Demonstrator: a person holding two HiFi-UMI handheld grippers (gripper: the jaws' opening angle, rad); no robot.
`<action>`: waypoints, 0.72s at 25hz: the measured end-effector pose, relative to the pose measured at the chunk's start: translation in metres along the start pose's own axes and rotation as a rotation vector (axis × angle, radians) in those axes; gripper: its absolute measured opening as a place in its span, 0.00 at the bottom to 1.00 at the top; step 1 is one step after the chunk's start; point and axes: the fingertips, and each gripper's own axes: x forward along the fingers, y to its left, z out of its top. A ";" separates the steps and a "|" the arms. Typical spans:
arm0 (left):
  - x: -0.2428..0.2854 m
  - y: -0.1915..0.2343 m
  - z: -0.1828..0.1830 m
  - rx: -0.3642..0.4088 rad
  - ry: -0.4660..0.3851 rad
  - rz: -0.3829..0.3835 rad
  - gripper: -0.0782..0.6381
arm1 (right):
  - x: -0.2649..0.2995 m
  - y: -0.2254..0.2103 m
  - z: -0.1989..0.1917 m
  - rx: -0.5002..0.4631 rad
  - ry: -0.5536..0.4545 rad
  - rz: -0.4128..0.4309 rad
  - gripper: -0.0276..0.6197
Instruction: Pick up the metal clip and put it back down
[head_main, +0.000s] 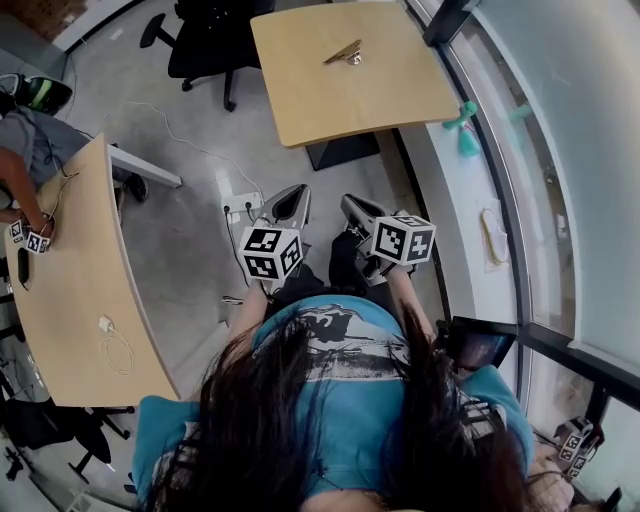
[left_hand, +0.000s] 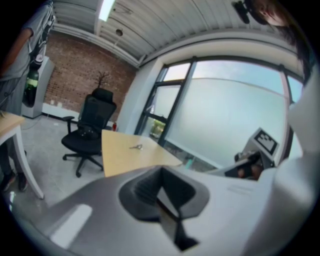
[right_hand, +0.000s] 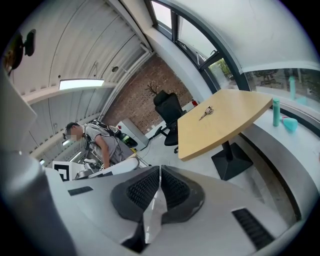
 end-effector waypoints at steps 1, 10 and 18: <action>0.012 0.000 0.003 -0.007 0.000 0.009 0.11 | 0.001 -0.008 0.009 -0.004 0.008 0.007 0.08; 0.132 -0.030 0.044 -0.014 -0.011 0.054 0.11 | 0.006 -0.100 0.107 0.011 0.031 0.054 0.08; 0.199 -0.031 0.049 -0.043 0.016 0.133 0.11 | 0.023 -0.158 0.148 0.026 0.084 0.112 0.08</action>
